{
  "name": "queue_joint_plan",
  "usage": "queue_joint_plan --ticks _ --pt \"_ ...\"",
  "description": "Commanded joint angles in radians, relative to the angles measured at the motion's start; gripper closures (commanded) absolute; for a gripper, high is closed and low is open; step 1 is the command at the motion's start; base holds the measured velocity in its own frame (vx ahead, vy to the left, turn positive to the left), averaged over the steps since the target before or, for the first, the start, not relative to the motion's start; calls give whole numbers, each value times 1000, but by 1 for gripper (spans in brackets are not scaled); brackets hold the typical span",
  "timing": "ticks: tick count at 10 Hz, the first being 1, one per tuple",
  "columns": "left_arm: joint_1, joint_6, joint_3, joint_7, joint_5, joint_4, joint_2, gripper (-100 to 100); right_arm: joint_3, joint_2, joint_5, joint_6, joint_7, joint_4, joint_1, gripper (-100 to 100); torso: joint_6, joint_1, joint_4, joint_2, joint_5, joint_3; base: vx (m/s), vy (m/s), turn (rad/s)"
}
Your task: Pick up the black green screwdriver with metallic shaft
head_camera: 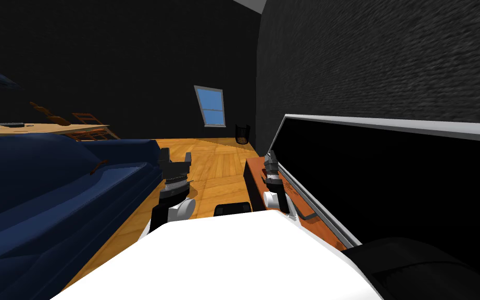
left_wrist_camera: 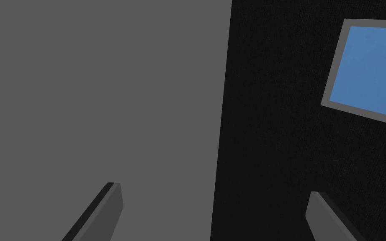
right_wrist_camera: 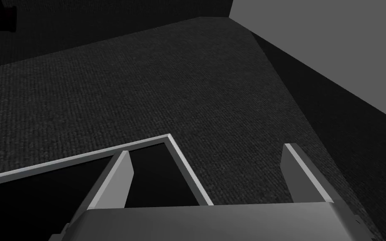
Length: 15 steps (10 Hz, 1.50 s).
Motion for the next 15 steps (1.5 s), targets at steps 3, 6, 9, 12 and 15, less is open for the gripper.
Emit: queue_joint_plan --ticks 3,6,9,12,15 --pt "0 0 0 0 0 0 0 0 -9 -70 -32 36 -43 32 5 -100 0 0 -1 -2 0 -1 41 0 -9" --pt "0 0 0 0 0 0 0 0 -25 -123 -91 101 -123 87 15 -100 0 0 -2 -7 0 -4 105 12 -18" --pt "0 0 0 0 0 0 0 0 -41 -151 -151 167 -203 140 25 -100 0 0 -2 -7 0 -4 107 8 -16" --pt "0 0 0 0 0 0 0 0 -53 -167 -196 217 -264 182 32 -100 0 0 -1 -6 0 -3 79 7 -13" --pt "0 0 0 0 0 0 0 0 -66 -182 -246 272 -331 228 41 -100 0 0 -2 -8 0 -4 105 2 -19"
